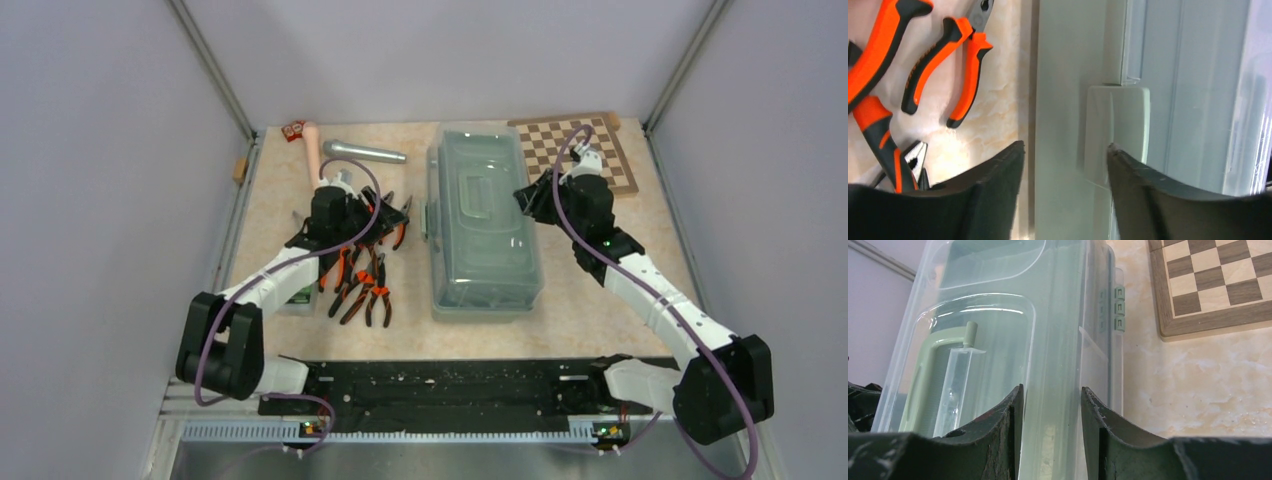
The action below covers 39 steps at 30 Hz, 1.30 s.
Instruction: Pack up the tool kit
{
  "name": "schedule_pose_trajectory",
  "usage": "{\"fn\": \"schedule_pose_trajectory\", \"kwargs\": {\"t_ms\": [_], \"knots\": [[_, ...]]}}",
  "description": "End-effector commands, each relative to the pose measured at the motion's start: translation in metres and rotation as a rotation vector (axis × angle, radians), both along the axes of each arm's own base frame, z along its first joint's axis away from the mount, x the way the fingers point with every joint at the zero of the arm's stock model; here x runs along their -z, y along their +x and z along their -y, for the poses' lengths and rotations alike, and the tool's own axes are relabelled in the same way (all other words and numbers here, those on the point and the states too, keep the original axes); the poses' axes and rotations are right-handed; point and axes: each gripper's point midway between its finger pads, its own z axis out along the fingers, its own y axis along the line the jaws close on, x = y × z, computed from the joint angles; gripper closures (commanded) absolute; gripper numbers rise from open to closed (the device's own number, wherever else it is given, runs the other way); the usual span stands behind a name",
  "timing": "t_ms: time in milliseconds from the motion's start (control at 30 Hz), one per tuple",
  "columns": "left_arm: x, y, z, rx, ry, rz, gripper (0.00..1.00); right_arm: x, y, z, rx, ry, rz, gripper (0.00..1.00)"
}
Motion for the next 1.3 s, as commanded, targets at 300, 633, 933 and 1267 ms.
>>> {"fn": "schedule_pose_trajectory", "kwargs": {"t_ms": [300, 633, 933, 1267], "knots": [[-0.067, -0.012, 0.012, 0.041, 0.023, 0.178, 0.08, 0.064, -0.031, 0.004, -0.066, -0.135, -0.247, 0.88], [-0.022, -0.004, 0.022, 0.038, 0.183, 0.077, 0.08, 0.063, -0.030, 0.002, -0.073, -0.138, -0.246, 0.87], [0.014, -0.004, -0.017, -0.110, 0.353, -0.016, 0.09, 0.065, -0.031, 0.001, -0.081, -0.136, -0.249, 0.86], [-0.023, -0.008, -0.053, -0.253, 0.371, 0.045, 0.09, 0.055, -0.028, 0.003, -0.089, -0.163, -0.227, 0.84]]}}
